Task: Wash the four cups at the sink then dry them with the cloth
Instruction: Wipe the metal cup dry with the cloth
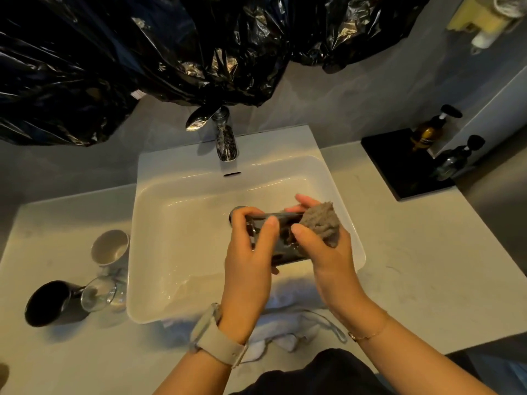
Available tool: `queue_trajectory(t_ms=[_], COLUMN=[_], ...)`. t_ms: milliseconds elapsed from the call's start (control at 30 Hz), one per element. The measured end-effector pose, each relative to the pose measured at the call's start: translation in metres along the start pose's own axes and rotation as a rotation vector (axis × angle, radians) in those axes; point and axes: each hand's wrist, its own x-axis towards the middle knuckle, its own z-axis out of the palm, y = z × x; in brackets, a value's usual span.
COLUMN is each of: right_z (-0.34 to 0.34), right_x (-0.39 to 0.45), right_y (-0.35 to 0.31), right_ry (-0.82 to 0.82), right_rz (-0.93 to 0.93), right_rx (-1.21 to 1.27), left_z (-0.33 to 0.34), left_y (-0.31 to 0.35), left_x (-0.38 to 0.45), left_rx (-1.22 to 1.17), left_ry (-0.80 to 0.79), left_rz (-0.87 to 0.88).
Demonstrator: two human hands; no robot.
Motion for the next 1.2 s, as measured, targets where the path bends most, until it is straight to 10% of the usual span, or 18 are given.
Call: queue_trajectory(t_ms=[167,333,467,633,767,933,1067,1200], right_z=[-0.010,-0.008,-0.010,-0.001,-0.004,-0.018,0.001,-0.005], right_x=[0.001,0.015,0.022,0.010,0.000,0.002,0.015,0.030], right_y=[-0.005,-0.024,-0.027,-0.016,-0.007,0.005,-0.002,-0.014], right_ry=[-0.214,-0.096,-0.114,0.098,-0.117,-0.254,0.047,-0.065], right_rz=[-0.222,0.493,0.737,0.207,-0.227,-0.453,0.122,0.717], right_rx=[-0.274,0.269,0.221,0.037,-0.301,-0.553,-0.101,0.051], left_z=[-0.003,-0.013,-0.020,-0.013,-0.001,-0.003,0.000,-0.009], left_y=[0.006,-0.003,-0.009,-0.012,-0.011,-0.001,-0.011,-0.019], left_x=[0.010,0.009,0.017,0.013,0.007,0.010,0.000,0.001], left_rx=[-0.192,0.349,0.564,0.344,-0.143,-0.205,0.346,0.610], left_ry=[-0.048,-0.056,-0.219,-0.161,-0.103,-0.102,0.030,-0.108], left_rz=[-0.192,0.426,0.601,0.432,-0.176,-0.364,0.140,0.535])
